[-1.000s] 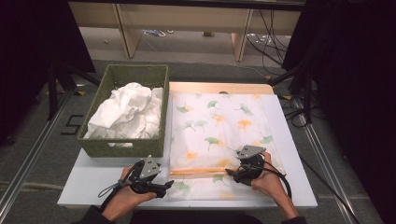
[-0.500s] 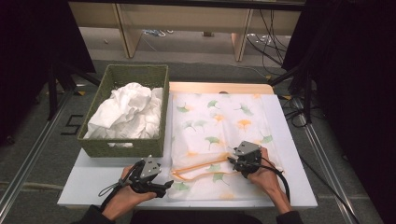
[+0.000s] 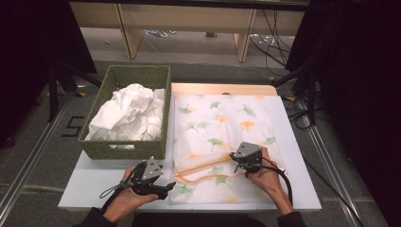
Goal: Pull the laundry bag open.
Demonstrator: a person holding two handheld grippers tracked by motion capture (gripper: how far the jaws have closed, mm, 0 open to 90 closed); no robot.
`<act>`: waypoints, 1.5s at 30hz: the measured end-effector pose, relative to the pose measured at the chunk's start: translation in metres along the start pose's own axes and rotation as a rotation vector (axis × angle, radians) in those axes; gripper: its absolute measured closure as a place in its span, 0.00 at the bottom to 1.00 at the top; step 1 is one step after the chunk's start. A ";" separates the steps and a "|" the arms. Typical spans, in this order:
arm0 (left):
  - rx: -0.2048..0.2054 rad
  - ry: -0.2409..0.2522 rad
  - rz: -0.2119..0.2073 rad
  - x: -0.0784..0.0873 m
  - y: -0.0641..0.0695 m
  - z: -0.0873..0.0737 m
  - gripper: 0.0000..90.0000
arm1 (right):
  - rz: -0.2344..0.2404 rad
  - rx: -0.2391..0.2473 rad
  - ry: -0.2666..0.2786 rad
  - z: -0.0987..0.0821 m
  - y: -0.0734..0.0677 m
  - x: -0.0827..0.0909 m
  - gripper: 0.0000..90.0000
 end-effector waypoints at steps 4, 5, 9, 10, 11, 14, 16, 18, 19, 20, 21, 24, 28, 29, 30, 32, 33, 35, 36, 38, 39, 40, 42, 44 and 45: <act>0.010 0.016 0.001 0.001 0.001 0.002 0.29 | -0.005 -0.013 -0.006 0.000 -0.001 0.000 1.00; 0.005 0.013 -0.005 0.000 0.001 0.001 0.29 | 0.002 -0.007 0.002 0.001 -0.001 0.001 1.00; -0.001 0.011 -0.002 0.000 0.000 0.002 0.29 | 0.005 -0.026 0.029 0.004 0.001 0.006 1.00; -0.002 0.010 -0.003 0.000 0.000 0.001 0.29 | 0.019 -0.012 0.035 0.005 0.001 0.005 1.00; -0.008 0.000 0.002 0.000 0.000 0.001 0.29 | 0.011 -0.024 0.023 0.003 0.000 0.004 1.00; -0.001 0.012 -0.001 0.000 0.000 0.001 0.29 | 0.006 0.010 0.017 0.005 0.000 0.004 1.00; -0.004 0.009 -0.001 0.000 0.000 0.001 0.29 | -0.003 0.017 0.020 0.009 -0.001 0.009 1.00; -0.005 0.006 0.002 -0.001 0.000 0.001 0.29 | -0.016 0.017 0.045 0.015 0.003 0.016 1.00; -0.003 0.007 0.001 0.000 0.000 0.001 0.29 | -0.016 0.017 0.045 0.015 0.003 0.016 1.00; 0.003 0.011 0.002 0.001 0.000 0.002 0.29 | -0.016 0.012 0.050 0.016 0.003 0.017 1.00; 0.009 0.018 0.007 0.001 0.000 0.003 0.29 | -0.007 0.029 0.054 0.018 0.005 0.018 1.00; 0.007 0.032 -0.001 0.001 0.001 0.005 0.29 | -0.012 0.029 0.051 0.019 0.006 0.020 1.00; 0.023 0.070 0.002 0.007 0.000 0.012 0.29 | -0.026 0.032 0.060 0.026 0.011 0.024 1.00; 0.016 0.070 0.002 0.009 -0.001 0.014 0.29 | -0.036 0.022 0.058 0.028 0.012 0.025 1.00; 0.027 0.088 -0.008 0.009 -0.001 0.016 0.29 | -0.043 0.025 0.061 0.030 0.014 0.025 1.00; 0.034 0.097 -0.002 0.012 -0.002 0.019 0.29 | -0.045 0.043 0.071 0.035 0.017 0.027 1.00; 0.041 0.107 -0.003 0.014 -0.003 0.023 0.29 | -0.043 0.042 0.074 0.036 0.018 0.027 1.00; 0.041 0.127 -0.010 0.019 -0.005 0.030 0.29 | -0.050 0.026 0.072 0.038 0.019 0.029 1.00; 0.050 0.135 -0.001 0.021 -0.006 0.033 0.29 | -0.050 0.031 0.076 0.039 0.020 0.029 1.00; 0.034 0.141 0.004 0.027 -0.008 0.039 0.29 | -0.056 0.031 0.084 0.040 0.022 0.030 1.00; 0.042 0.156 0.007 0.030 -0.008 0.043 0.29 | -0.058 0.021 0.078 0.041 0.022 0.031 1.00; 0.038 0.162 0.005 0.032 -0.008 0.046 0.29 | -0.058 0.021 0.078 0.041 0.022 0.031 1.00; 0.027 0.161 0.012 0.037 -0.009 0.052 0.29 | -0.058 0.022 0.078 0.041 0.022 0.031 1.00; 0.040 0.172 0.011 0.040 -0.010 0.057 0.29 | -0.061 0.036 0.088 0.043 0.024 0.032 1.00; 0.032 0.159 0.006 0.043 -0.012 0.058 0.29 | -0.058 0.035 0.088 0.043 0.024 0.032 1.00</act>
Point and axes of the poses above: each handheld gripper's, and its own axes: x roughly backward along the jaws, z roughly out of its top, y roughly to its right, the point moved 7 cm from there along -x, roughly forward along the jaws, and after that the axes turned 1 degree about x, right-handed, at the moved point
